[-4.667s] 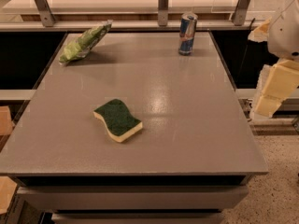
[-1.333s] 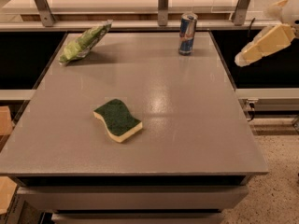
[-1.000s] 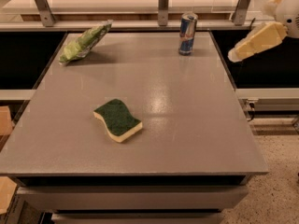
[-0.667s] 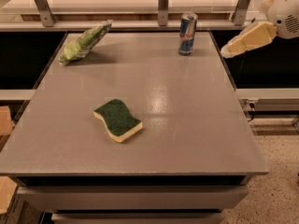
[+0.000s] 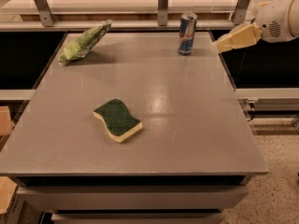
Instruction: Move redbull can near sponge
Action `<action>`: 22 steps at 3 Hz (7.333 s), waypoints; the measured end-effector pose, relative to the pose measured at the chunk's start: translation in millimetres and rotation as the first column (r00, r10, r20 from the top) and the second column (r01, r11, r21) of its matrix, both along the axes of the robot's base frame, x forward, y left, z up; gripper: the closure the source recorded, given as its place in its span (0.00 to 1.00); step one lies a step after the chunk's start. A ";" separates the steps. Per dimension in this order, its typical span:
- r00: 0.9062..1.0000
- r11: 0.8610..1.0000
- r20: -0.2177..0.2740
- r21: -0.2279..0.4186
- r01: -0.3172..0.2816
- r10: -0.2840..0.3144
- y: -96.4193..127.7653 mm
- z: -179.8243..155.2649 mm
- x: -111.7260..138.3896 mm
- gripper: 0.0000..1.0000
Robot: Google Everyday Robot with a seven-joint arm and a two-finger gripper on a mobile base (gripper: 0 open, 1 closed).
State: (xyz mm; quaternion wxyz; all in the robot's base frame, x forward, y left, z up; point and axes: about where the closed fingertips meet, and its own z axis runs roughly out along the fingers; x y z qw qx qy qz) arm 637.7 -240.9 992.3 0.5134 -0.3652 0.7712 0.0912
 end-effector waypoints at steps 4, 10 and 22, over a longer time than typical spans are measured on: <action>1.000 0.981 0.019 0.194 -0.005 0.001 3.5 -33.7 52.4 0.00; 0.991 0.935 0.106 0.335 -0.116 0.085 69.6 -38.2 115.6 0.00; 0.991 0.920 0.118 0.375 -0.110 0.070 68.7 -52.2 169.1 1.00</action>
Offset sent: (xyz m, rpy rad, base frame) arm 0.0468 -0.0073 -0.0411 0.2107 -0.0045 -0.0100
